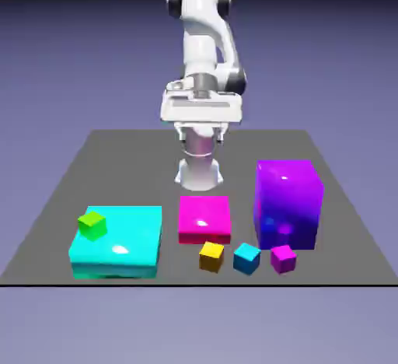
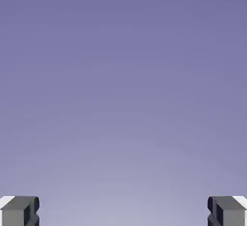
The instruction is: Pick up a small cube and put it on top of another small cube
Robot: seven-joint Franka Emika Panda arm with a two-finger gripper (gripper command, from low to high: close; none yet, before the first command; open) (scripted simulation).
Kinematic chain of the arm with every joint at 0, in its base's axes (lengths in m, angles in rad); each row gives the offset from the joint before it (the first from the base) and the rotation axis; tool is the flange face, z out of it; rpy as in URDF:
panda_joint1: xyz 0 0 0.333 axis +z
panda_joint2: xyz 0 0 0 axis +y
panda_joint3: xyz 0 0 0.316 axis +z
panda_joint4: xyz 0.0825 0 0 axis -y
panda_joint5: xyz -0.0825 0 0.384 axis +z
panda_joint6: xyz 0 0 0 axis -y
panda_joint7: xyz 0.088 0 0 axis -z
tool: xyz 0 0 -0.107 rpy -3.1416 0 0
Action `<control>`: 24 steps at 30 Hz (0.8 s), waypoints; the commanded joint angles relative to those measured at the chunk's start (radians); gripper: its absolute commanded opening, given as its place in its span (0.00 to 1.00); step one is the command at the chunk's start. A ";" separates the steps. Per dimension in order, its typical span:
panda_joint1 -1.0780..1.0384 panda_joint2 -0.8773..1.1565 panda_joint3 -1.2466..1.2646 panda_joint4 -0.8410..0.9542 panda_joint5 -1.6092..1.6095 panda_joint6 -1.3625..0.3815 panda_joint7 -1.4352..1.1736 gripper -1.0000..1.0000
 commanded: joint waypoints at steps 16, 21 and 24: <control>-0.470 0.580 0.432 0.058 -0.139 0.171 -0.400 0.50; -0.617 0.761 0.567 0.076 -0.182 0.224 -0.526 0.50; -0.705 0.870 0.648 0.087 -0.209 0.256 -0.601 0.50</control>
